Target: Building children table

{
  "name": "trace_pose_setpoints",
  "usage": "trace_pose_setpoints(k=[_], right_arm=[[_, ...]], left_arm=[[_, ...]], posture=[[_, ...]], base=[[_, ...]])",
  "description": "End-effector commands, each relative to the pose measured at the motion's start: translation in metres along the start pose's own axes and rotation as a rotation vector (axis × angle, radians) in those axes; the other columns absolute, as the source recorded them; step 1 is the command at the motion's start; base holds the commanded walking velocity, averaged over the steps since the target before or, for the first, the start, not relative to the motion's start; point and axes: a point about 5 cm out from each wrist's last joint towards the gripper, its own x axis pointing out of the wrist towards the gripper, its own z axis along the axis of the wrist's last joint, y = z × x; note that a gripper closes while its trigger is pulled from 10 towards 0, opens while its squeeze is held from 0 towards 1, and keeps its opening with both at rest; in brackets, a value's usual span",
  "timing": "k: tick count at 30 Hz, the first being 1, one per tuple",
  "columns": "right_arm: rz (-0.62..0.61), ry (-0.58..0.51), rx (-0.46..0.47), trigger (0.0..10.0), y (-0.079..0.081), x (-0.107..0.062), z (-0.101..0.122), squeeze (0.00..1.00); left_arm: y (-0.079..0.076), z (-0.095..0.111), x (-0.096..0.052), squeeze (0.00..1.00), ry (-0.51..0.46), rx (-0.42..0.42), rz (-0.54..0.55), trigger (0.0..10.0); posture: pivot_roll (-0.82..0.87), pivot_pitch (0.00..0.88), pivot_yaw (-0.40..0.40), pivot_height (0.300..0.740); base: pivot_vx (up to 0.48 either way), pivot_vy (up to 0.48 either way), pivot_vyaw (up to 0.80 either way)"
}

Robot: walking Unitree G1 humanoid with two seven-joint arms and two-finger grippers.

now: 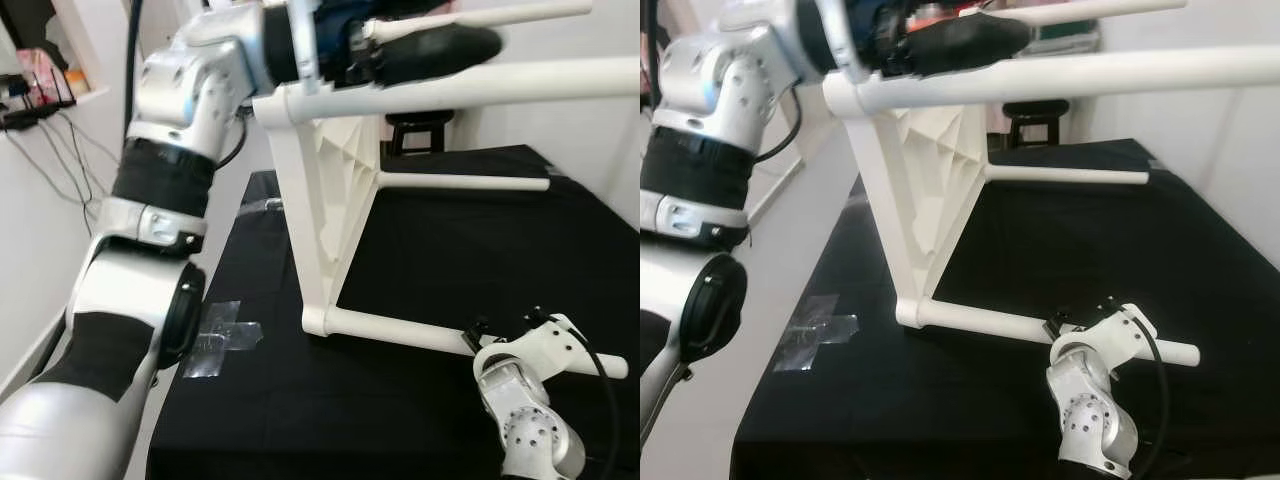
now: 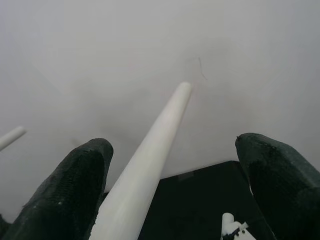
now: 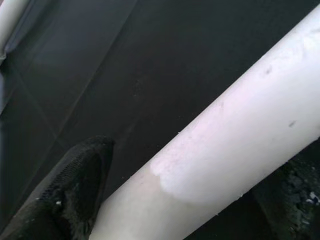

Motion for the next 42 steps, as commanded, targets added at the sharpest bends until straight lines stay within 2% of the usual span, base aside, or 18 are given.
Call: trace_pose_setpoints(k=[1, 5, 9, 10, 12, 16, 18, 19, 20, 21, 26, 31, 32, 35, 36, 40, 41, 42], right_arm=[[-0.026, 0.119, 0.049, 10.0, -0.014, 0.000, -0.024, 1.00], [0.284, 0.087, 0.266, 10.0, 0.011, -0.034, -0.018, 1.00], [0.359, 0.087, 0.297, 10.0, 0.015, -0.044, -0.017, 1.00], [0.440, 0.090, 0.343, 10.0, 0.020, -0.055, -0.016, 1.00], [0.502, 0.089, 0.370, 10.0, 0.025, -0.063, -0.013, 1.00], [0.586, 0.083, 0.394, 10.0, 0.032, -0.070, -0.009, 1.00], [0.618, 0.076, 0.371, 10.0, 0.035, -0.072, -0.007, 1.00], [0.651, 0.066, 0.332, 10.0, 0.037, -0.072, -0.006, 0.81], [0.667, 0.059, 0.303, 10.0, 0.039, -0.072, -0.005, 0.81], [0.671, 0.053, 0.290, 10.0, 0.040, -0.070, -0.004, 0.03], [0.649, 0.042, 0.289, 10.0, 0.038, -0.066, -0.002, 0.03], [0.566, 0.030, 0.237, 10.0, 0.028, -0.058, -0.003, 0.04], [0.528, 0.007, 0.178, 10.0, 0.023, -0.054, -0.001, 0.05], [0.501, -0.008, 0.130, 10.0, 0.020, -0.051, 0.001, 0.05], [0.476, -0.024, 0.080, 10.0, 0.016, -0.047, 0.004, 0.05], [0.478, -0.024, 0.079, 10.0, 0.016, -0.047, 0.004, 0.05], [0.499, -0.047, 0.038, 10.0, 0.020, -0.048, 0.006, 0.04], [0.499, -0.047, 0.038, 10.0, 0.020, -0.048, 0.006, 0.04]], left_arm=[[-0.003, 0.003, -0.003, 0.00, -0.005, -0.002, -0.031, 10.0], [-0.006, -0.002, -0.015, 0.00, 0.004, -0.044, -0.082, 10.0], [-0.008, -0.003, -0.017, 0.00, 0.005, -0.060, -0.102, 10.0], [-0.013, -0.003, -0.020, 0.00, -0.008, -0.084, -0.140, 10.0], [-0.017, -0.002, -0.022, 0.00, -0.024, -0.103, -0.173, 10.0], [-0.025, 0.009, -0.023, 0.00, -0.079, -0.139, -0.232, 10.0], [-0.029, 0.014, -0.024, 0.00, -0.112, -0.162, -0.261, 10.0], [-0.033, 0.020, -0.027, 0.00, -0.152, -0.197, -0.294, 10.0], [-0.036, 0.023, -0.029, 0.00, -0.175, -0.218, -0.314, 10.0], [-0.040, 0.026, -0.032, 0.00, -0.191, -0.235, -0.340, 10.0], [-0.047, 0.027, -0.039, 0.00, -0.177, -0.229, -0.348, 10.0], [-0.049, 0.027, -0.048, 0.00, -0.184, -0.229, -0.298, 10.0], [-0.046, 0.026, -0.055, 0.00, -0.200, -0.226, -0.252, 10.0], [-0.044, 0.024, -0.064, 0.00, -0.214, -0.217, -0.193, 10.0], [-0.043, 0.021, -0.075, 0.00, -0.230, -0.212, -0.127, 10.0], [-0.044, 0.021, -0.076, 0.00, -0.230, -0.214, -0.120, 10.0], [-0.040, 0.014, -0.084, 0.00, -0.252, -0.226, -0.020, 10.0], [-0.040, 0.014, -0.084, 0.00, -0.252, -0.226, -0.020, 10.0]], posture=[[-0.12, 0.000, 0.057, 0.740], [-0.14, 0.000, 0.066, 0.740], [-0.14, 0.000, 0.070, 0.740], [-0.15, 0.000, 0.073, 0.740], [-0.15, 0.000, 0.073, 0.740], [-0.16, 0.000, 0.072, 0.740], [-0.16, 0.000, 0.070, 0.740], [-0.16, 0.000, 0.071, 0.740], [-0.16, 0.000, 0.070, 0.740], [-0.16, 0.000, 0.067, 0.740], [-0.16, 0.000, 0.068, 0.740], [-0.15, 0.000, 0.072, 0.740], [-0.14, 0.000, 0.056, 0.740], [-0.14, 0.000, 0.050, 0.740], [-0.14, 0.000, 0.050, 0.740], [-0.14, 0.000, 0.050, 0.740], [-0.13, 0.000, 0.047, 0.740], [-0.13, 0.000, 0.047, 0.740]], base=[[0.000, 0.000, 0.00], [0.000, 0.000, 0.00], [0.000, 0.000, 0.00], [0.000, 0.000, 0.00], [0.000, 0.000, 0.00], [0.000, 0.000, 0.00], [0.000, 0.000, 0.00], [0.000, 0.000, 0.00], [0.000, 0.000, 0.00], [0.000, 0.000, 0.00], [0.000, 0.000, 0.00], [0.000, 0.000, 0.00], [0.000, 0.000, 0.00], [0.000, 0.000, 0.00], [0.000, 0.000, 0.00], [0.000, 0.000, 0.00], [0.000, 0.000, 0.00], [0.000, 0.000, 0.00]])
